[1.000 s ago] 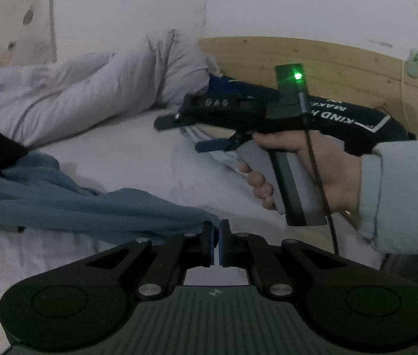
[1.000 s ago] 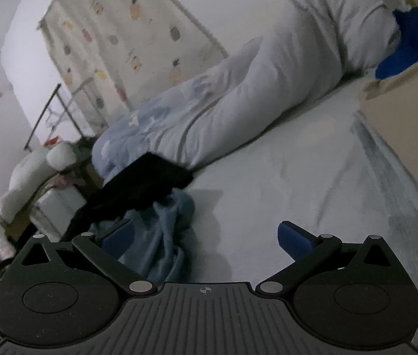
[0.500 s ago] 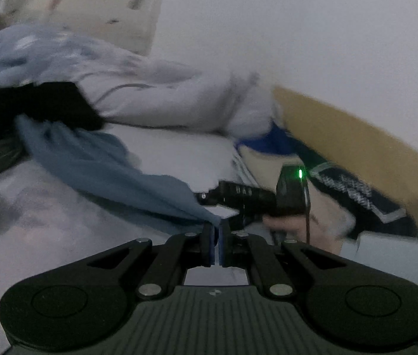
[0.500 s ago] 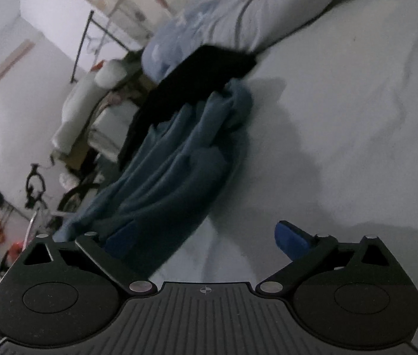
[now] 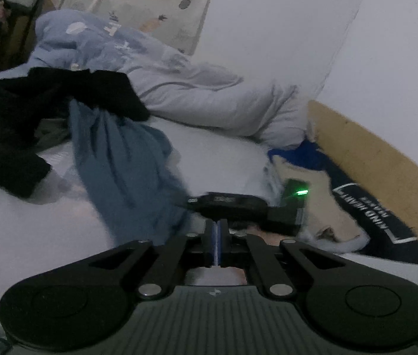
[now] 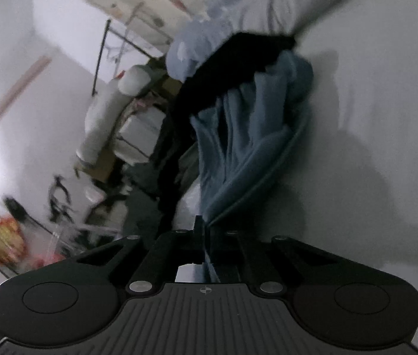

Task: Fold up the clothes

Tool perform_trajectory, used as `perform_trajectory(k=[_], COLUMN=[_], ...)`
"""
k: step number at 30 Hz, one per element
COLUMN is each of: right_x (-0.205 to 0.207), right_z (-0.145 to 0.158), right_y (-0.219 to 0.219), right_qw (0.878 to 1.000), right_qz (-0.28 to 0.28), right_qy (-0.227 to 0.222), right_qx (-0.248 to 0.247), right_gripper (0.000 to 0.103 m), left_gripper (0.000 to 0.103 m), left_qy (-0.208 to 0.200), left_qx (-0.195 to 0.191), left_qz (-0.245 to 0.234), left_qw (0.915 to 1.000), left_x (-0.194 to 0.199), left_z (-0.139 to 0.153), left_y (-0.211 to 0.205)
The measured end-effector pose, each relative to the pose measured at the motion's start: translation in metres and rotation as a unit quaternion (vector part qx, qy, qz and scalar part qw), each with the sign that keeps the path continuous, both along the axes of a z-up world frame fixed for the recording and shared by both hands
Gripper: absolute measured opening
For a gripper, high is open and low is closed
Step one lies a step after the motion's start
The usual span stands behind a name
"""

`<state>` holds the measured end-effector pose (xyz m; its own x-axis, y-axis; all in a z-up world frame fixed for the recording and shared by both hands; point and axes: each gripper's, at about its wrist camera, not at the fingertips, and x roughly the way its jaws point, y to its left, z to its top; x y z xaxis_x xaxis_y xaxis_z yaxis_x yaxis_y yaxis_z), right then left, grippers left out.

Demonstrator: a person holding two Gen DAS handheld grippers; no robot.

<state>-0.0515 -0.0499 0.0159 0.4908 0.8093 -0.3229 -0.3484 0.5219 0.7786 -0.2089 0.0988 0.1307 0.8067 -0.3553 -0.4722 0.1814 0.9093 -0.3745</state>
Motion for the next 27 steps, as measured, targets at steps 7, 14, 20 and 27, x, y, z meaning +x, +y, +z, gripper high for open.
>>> perform_trajectory(k=[7, 14, 20, 27], right_x=[-0.015, -0.018, -0.055, -0.065], right_z=[0.031, 0.027, 0.045, 0.021], right_y=[-0.058, -0.076, -0.043, 0.033], right_qw=[0.999, 0.975, 0.951, 0.914], right_qz=[-0.041, -0.061, 0.029, 0.122], right_qy=[-0.030, -0.039, -0.159, -0.206], right_qx=[0.006, -0.212, -0.262, -0.327], right_gripper=[0.003, 0.008, 0.058, 0.065], left_gripper=[0.074, 0.079, 0.079, 0.079], left_qy=[0.057, 0.066, 0.074, 0.076], left_qx=[0.022, 0.024, 0.005, 0.009], left_qz=[0.022, 0.040, 0.077, 0.085], left_qw=[0.9979, 0.9967, 0.9943, 0.9934], left_x=[0.035, 0.062, 0.060, 0.057], left_z=[-0.022, -0.035, -0.045, -0.047], left_y=[0.010, 0.011, 0.023, 0.022])
